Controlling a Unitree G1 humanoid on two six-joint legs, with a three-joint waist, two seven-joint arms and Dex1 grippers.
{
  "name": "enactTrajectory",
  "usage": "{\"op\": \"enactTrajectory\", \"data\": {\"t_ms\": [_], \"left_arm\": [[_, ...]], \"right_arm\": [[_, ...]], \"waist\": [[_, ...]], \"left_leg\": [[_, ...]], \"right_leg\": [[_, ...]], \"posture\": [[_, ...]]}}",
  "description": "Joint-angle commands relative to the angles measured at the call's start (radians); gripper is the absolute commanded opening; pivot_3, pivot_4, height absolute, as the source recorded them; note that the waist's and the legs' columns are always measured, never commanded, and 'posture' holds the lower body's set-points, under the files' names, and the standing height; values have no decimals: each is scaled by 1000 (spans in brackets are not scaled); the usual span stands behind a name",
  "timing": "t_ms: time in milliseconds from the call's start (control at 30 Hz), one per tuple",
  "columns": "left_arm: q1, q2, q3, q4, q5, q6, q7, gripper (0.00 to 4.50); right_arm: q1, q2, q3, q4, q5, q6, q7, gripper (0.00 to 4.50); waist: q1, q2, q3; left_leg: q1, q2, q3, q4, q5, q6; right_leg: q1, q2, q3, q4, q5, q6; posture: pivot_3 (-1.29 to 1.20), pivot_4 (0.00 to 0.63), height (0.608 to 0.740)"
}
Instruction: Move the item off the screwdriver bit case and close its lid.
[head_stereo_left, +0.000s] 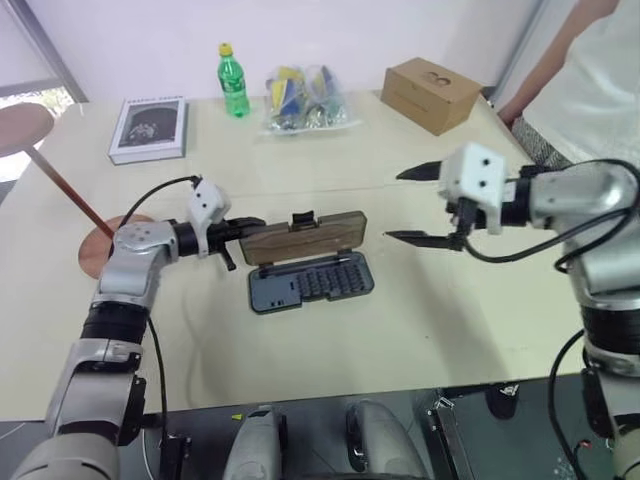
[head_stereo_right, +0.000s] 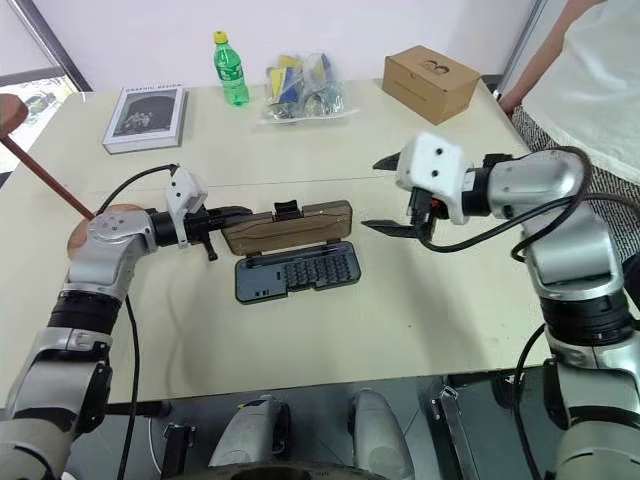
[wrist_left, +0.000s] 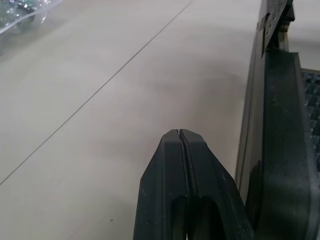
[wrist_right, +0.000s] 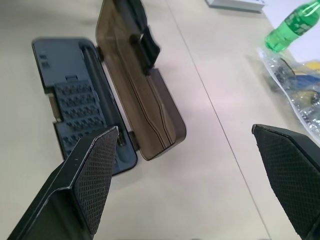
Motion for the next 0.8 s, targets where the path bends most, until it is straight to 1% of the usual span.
{"op": "enactTrajectory", "data": {"t_ms": [33,133,233,300,333,433,533,600,700,767,800], "left_arm": [[31,47,38,-127,-53,66,-29,0],[73,84,49,-206,-84,125,-42,0],[176,170,92,-360,-147,231,-77,0],[230,208,116,-441,-193,295,-83,0],[255,220,126,-475,-213,319,-81,0],[302,228,132,-539,-241,357,-64,0],[315,218,119,-566,-249,374,-49,0],[314,213,110,-574,-252,380,-44,0],[293,207,96,-556,-249,375,-44,0],[249,195,81,-513,-232,360,-38,0],[210,186,65,-473,-216,344,-39,0]], "right_arm": [[17,-34,-39,-38,30,21,-28,4456],[36,-45,-35,-52,41,29,-50,4456],[60,-49,-44,-96,86,82,-59,4456],[72,-57,-59,-134,141,143,-54,4456],[82,-59,-80,-164,196,188,-45,4456],[113,-62,-141,-242,352,309,-36,4456],[147,-63,-171,-299,448,371,-57,4456],[159,-66,-178,-317,482,396,-83,4456],[174,-68,-175,-327,499,410,-131,4456],[184,-57,-171,-325,503,417,-173,4456],[193,-38,-157,-321,485,418,-220,4456]], "waist": [[2,0,0],[3,0,0],[-3,0,0],[-1,0,0],[1,0,0],[9,0,0],[9,0,0],[7,0,0],[3,0,0],[5,0,0],[5,0,0]], "left_leg": [[0,0,0,0,0,0],[0,0,0,0,0,0],[0,0,0,0,0,0],[0,1,0,-1,0,0],[0,1,0,-1,0,0],[0,1,0,-1,0,0],[0,0,0,0,0,0],[0,0,0,0,0,0],[0,0,0,0,0,0],[0,0,0,0,0,0],[0,0,0,0,0,0]], "right_leg": [[0,0,0,0,0,0],[0,0,0,0,0,0],[0,0,0,0,0,0],[-1,0,1,0,0,0],[-1,0,1,0,0,0],[0,-1,0,0,0,0],[1,-2,0,-2,0,-1],[1,-2,0,-2,0,-1],[1,-1,0,-2,0,-1],[1,0,0,-2,0,-1],[1,0,0,-2,0,-1]], "posture": [[0,150,740],[0,150,740],[0,150,740],[0,150,740],[0,150,740],[0,150,740],[0,150,740],[0,150,740],[0,150,740],[0,150,740],[0,150,740]]}}
